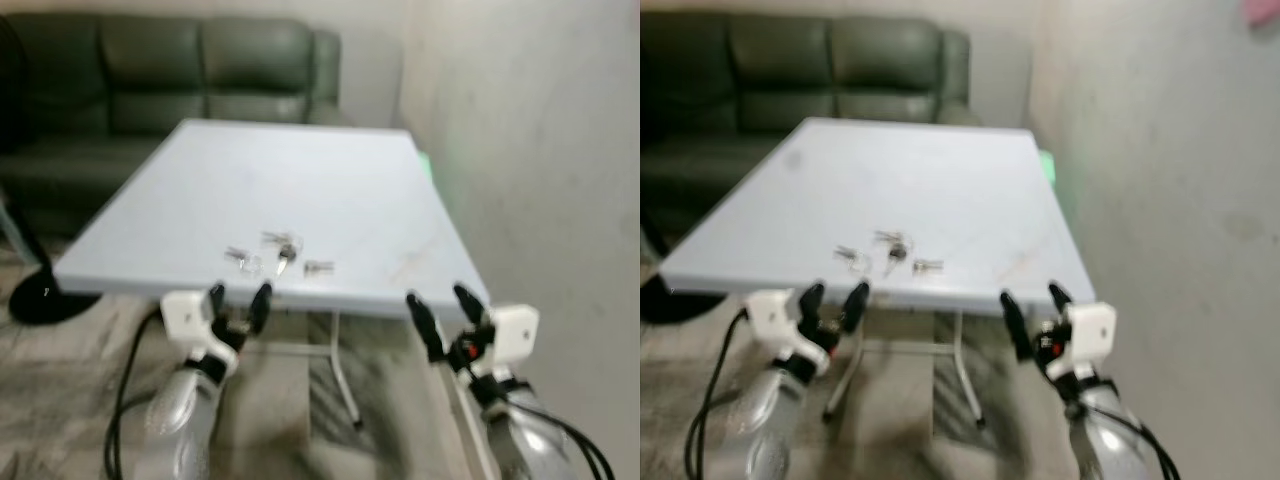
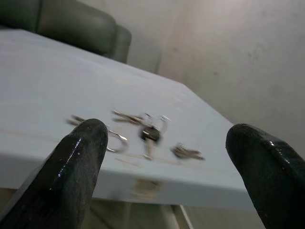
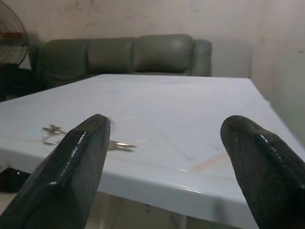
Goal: Hang keys on a hook
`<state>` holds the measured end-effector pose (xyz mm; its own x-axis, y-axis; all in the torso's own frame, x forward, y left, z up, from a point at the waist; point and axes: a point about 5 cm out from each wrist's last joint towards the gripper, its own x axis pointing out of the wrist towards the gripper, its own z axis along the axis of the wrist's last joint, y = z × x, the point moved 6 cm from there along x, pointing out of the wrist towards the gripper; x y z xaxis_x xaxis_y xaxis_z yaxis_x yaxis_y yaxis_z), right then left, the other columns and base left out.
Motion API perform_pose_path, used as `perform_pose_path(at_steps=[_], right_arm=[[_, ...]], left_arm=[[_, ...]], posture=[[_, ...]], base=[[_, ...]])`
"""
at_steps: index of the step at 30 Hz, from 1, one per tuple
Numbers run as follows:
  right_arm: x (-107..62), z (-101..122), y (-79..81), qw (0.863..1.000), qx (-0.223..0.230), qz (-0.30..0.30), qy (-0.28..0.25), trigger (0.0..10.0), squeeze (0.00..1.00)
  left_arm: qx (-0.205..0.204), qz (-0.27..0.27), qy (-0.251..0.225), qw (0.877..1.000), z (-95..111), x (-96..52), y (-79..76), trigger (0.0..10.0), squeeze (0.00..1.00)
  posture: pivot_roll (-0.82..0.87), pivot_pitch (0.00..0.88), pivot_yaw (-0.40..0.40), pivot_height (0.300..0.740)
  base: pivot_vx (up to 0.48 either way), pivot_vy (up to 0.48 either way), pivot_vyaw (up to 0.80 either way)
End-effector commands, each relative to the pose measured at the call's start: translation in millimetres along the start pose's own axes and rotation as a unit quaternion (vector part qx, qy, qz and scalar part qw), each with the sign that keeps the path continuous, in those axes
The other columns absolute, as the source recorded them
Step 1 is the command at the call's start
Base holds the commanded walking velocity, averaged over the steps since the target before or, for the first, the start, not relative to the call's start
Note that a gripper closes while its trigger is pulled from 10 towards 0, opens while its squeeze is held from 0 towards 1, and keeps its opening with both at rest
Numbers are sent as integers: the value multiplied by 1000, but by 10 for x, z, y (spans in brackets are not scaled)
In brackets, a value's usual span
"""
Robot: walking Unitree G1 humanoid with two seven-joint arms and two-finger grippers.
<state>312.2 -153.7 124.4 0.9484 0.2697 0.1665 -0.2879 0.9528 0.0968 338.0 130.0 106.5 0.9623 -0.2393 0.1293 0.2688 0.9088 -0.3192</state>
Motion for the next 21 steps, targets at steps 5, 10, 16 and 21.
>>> perform_pose_path(at_steps=[5, 10, 16, 21], right_arm=[[49, 57, 68, 1000, 3, 14, -10, 10000, 0], [39, 59, 72, 1000, 4, 14, -10, 10000, 0], [30, 54, 72, 1000, 3, 14, -8, 10000, 0], [18, 41, 63, 1000, 3, 12, -4, 10000, 0]], left_arm=[[10, 10, -6, 1000, 51, -14, 70, 10000, 0], [10, 11, -5, 1000, 47, -27, 71, 10000, 0], [9, 10, -2, 1000, 29, -31, 63, 10000, 0], [14, 14, -12, 1000, 48, -37, 40, 10000, 0]], posture=[[6, 0, -41, 740], [6, 0, -42, 740], [5, 0, -42, 740], [4, 0, -42, 740]], base=[[384, 272, 0], [394, 264, 0], [420, 86, 0], [136, 0, 0]])
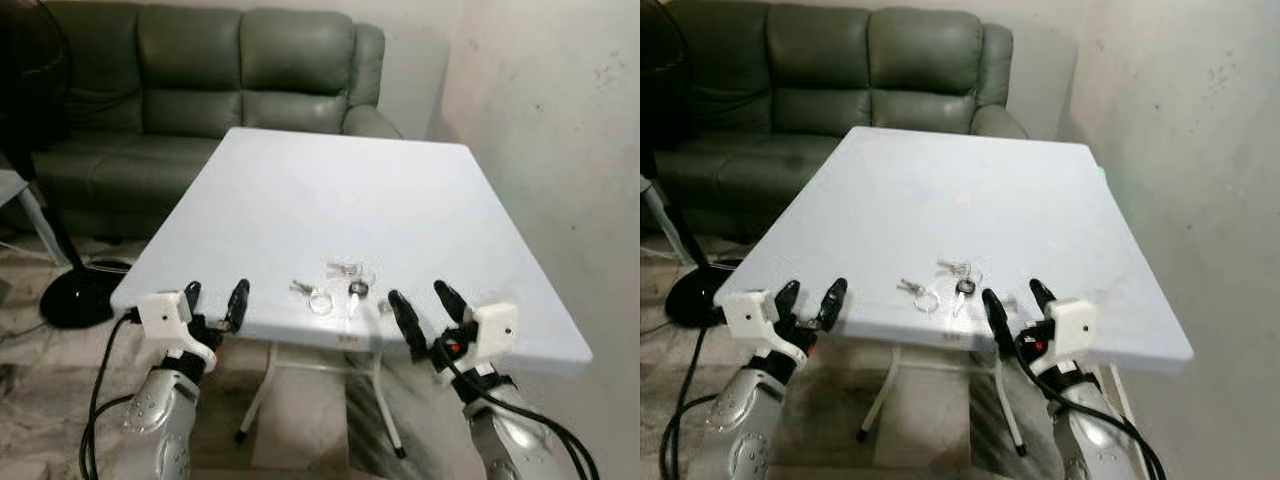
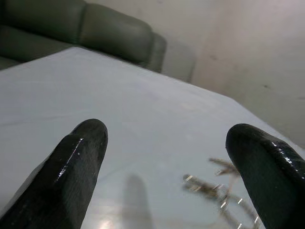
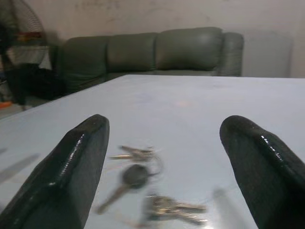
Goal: Hang keys on a hook
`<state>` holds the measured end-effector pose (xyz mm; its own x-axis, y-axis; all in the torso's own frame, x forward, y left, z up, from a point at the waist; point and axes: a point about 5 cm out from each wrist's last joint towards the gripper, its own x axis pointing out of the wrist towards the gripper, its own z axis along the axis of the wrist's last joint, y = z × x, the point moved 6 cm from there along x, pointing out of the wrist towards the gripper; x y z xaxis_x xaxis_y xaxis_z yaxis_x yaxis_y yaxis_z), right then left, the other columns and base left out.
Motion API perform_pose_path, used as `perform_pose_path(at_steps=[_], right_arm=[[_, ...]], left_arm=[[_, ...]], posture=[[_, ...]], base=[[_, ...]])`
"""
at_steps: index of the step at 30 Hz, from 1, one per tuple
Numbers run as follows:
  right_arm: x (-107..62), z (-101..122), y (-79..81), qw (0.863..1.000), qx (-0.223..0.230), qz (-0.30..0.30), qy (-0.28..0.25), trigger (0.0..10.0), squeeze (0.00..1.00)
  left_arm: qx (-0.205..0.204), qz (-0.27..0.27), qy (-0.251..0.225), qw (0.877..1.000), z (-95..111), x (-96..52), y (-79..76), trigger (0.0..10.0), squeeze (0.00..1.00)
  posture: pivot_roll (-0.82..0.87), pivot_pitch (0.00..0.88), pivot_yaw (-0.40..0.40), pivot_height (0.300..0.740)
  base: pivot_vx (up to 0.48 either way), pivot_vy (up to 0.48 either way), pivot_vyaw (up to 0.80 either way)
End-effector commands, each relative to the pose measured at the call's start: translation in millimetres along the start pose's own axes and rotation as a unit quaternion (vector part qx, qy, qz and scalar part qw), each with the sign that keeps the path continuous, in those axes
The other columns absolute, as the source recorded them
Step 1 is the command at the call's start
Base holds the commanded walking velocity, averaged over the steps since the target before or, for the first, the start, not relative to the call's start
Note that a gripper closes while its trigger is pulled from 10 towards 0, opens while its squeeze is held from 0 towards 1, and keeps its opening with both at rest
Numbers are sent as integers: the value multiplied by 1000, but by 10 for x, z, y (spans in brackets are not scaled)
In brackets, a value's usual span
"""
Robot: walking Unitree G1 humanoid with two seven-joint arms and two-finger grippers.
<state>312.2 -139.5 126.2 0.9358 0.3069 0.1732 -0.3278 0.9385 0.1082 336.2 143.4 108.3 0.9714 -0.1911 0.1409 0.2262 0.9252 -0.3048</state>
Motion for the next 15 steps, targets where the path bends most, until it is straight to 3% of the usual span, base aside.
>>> perform_pose_path(at_steps=[1, 13, 14, 15], right_arm=[[-27, 42, -73, 1000, -7, -8, -2, 10000, 0], [-25, 2, -62, 1000, -3, 1, 8, 10000, 0], [-29, 8, -57, 1000, -2, 3, 5, 10000, 1000], [-37, 9, -56, 1000, -5, 4, 5, 10000, 1000]], left_arm=[[3, -6, 3, 1000, -22, 7, -72, 10000, 0], [15, -12, 21, 1000, -123, -28, -124, 10000, 0], [10, -16, 23, 1000, -143, -43, -139, 10000, 0], [10, -17, 30, 999, -184, -64, -143, 10000, 0]], posture=[[4, 0, -42, 740], [9, 0, -43, 740], [9, 0, -43, 740], [9, 0, -45, 740]], base=[[0, 0, 0], [0, 0, 0], [0, 0, 0], [0, 0, 0]])
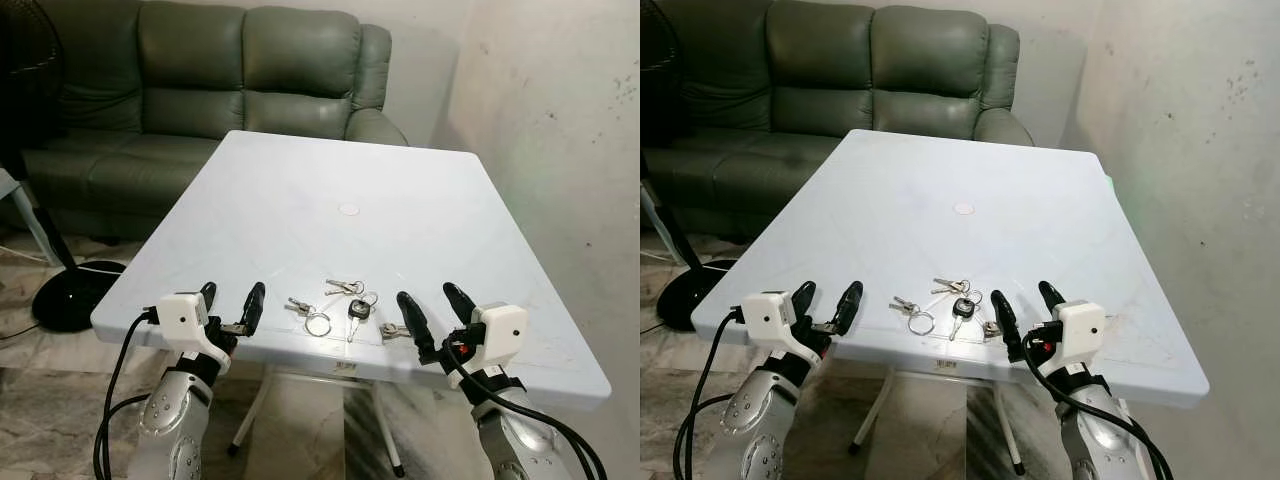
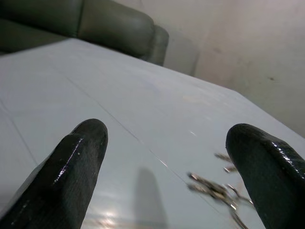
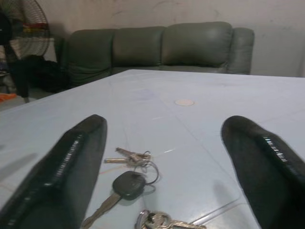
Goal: Hang keys on a hook
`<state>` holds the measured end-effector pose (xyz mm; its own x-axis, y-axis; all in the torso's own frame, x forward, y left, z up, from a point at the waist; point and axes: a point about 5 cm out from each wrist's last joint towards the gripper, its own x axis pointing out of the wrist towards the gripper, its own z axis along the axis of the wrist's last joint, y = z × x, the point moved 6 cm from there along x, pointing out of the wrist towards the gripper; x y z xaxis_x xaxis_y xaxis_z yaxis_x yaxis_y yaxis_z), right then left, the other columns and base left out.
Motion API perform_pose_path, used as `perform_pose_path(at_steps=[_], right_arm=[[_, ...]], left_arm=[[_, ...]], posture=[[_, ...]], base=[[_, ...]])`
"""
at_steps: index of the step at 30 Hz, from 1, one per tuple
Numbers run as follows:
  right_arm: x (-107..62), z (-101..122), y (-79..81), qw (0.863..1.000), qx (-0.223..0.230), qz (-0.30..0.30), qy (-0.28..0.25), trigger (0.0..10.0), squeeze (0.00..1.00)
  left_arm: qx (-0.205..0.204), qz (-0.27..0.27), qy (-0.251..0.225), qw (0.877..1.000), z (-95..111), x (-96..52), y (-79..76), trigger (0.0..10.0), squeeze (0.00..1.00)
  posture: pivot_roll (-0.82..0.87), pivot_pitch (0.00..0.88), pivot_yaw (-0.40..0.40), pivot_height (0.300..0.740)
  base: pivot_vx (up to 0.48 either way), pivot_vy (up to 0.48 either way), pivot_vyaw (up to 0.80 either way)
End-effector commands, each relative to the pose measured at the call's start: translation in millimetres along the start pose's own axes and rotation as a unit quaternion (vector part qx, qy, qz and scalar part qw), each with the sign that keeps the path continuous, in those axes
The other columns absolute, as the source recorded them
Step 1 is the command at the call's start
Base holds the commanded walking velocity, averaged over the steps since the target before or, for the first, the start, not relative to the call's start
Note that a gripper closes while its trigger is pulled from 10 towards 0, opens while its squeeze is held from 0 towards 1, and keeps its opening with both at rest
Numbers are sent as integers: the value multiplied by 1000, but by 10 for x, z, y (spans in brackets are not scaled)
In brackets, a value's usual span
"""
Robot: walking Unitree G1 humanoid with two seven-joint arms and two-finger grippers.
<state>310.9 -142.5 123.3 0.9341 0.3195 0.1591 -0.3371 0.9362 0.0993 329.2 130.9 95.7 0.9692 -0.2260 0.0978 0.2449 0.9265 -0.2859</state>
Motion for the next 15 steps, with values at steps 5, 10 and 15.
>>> perform_pose_path(at_steps=[5, 10, 15], right_arm=[[-25, -42, -45, 1000, -12, -2, 17, 10000, 1000], [-42, -168, -72, 998, -27, 1, 57, 10000, 0], [-28, -226, -145, 996, -21, -23, 80, 10000, 0]], left_arm=[[18, -13, 24, 999, -150, -66, -51, 10000, 0], [39, -38, 52, 997, -309, -204, -127, 10000, 0], [54, -68, 63, 994, -353, -253, -264, 10000, 0]], posture=[[14, 3, -50, 740], [19, 16, -54, 740], [23, 27, -55, 740]], base=[[0, 0, 0], [0, 0, 0], [0, 0, 0]])
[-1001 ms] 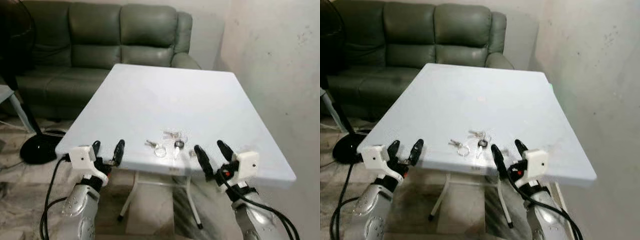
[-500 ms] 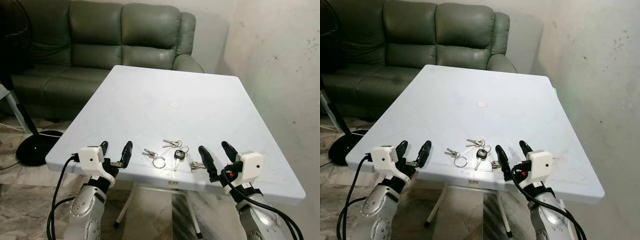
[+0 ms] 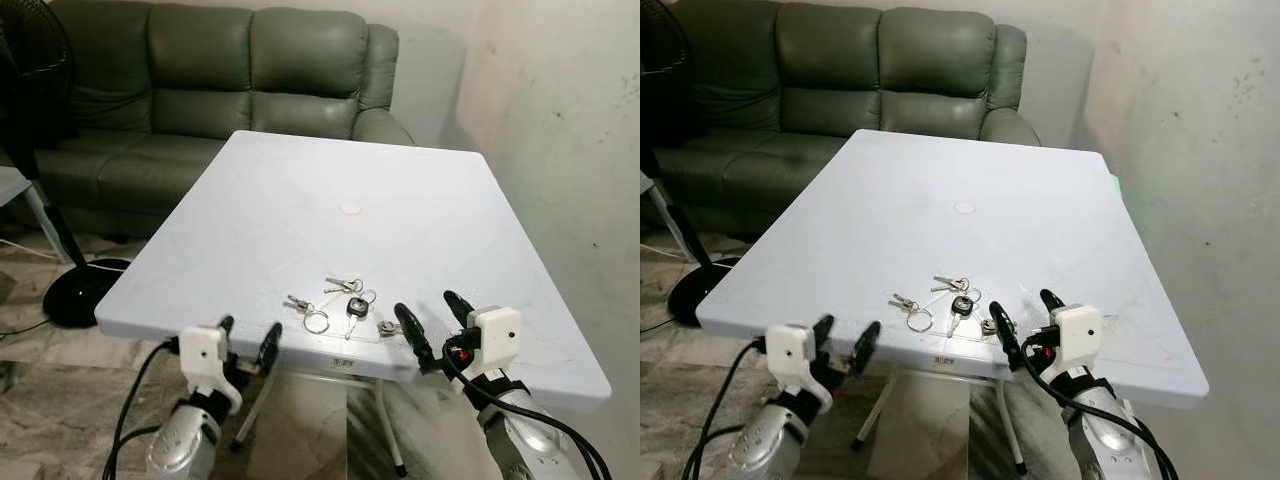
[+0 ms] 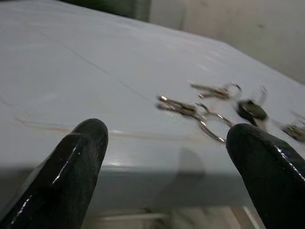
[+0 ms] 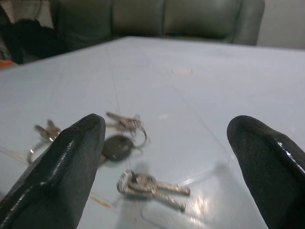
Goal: Hang keys on a hook
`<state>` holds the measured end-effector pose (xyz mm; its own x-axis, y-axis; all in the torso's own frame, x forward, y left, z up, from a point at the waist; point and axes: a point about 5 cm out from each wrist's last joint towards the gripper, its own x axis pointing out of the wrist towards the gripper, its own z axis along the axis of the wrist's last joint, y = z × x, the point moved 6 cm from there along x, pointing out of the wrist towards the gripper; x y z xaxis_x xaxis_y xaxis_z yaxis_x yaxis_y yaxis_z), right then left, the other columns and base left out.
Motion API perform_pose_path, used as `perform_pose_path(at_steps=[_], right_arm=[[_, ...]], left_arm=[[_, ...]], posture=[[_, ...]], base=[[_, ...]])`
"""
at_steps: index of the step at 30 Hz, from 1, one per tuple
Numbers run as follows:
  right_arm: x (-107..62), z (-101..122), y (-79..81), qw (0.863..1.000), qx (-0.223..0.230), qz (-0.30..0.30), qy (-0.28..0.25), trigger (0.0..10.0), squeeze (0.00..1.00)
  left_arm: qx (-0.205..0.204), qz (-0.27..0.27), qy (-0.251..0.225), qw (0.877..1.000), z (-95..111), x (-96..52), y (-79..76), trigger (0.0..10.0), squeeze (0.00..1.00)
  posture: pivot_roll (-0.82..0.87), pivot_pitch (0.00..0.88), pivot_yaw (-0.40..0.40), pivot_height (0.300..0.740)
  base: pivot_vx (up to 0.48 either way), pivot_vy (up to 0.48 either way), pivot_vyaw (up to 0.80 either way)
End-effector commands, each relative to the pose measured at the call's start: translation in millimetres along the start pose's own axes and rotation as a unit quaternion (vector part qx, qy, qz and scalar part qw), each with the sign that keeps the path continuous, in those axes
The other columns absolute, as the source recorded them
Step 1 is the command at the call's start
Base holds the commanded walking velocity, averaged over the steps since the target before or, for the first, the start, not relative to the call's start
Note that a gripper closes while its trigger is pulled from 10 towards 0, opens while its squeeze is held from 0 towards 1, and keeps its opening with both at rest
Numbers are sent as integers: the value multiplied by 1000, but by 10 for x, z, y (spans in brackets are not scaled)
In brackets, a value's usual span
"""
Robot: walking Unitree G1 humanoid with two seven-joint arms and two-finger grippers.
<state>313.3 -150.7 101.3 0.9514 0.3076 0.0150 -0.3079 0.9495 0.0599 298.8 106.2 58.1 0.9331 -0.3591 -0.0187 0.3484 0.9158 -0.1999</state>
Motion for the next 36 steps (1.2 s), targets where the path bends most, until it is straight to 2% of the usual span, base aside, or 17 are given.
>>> perform_pose_path(at_steps=[1, 7, 12, 17, 24, 36], right_arm=[[23, -23, -48, 1000, -1, -13, 11, 10000, 0], [102, -77, -82, 998, -9, -51, 30, 10000, 0], [175, -195, 24, 995, -13, -73, 61, 10000, 0], [249, -217, 164, 995, -10, -77, 65, 10000, 0], [245, -155, 310, 996, -3, -61, 57, 10000, 0], [173, -130, 282, 996, -40, -62, 54, 10000, 0]], left_arm=[[14, -20, -8, 1000, 72, 14, -86, 10000, 0], [24, -50, -11, 998, 104, 12, -230, 10000, 0], [31, -69, -13, 997, 159, 42, -310, 10000, 0], [35, -85, -7, 996, 159, 46, -368, 10000, 0], [30, -84, -5, 996, 166, 37, -375, 10000, 0], [25, -79, -4, 997, 166, 40, -364, 10000, 0]], posture=[[23, 31, -54, 740], [22, 43, -53, 740], [18, 58, -44, 740], [19, 63, -37, 740], [20, 70, -39, 740], [20, 73, -41, 740]], base=[[0, 0, 0], [0, 0, 0], [0, 0, 0], [0, 0, 0], [0, 0, 0], [0, 0, 0]])
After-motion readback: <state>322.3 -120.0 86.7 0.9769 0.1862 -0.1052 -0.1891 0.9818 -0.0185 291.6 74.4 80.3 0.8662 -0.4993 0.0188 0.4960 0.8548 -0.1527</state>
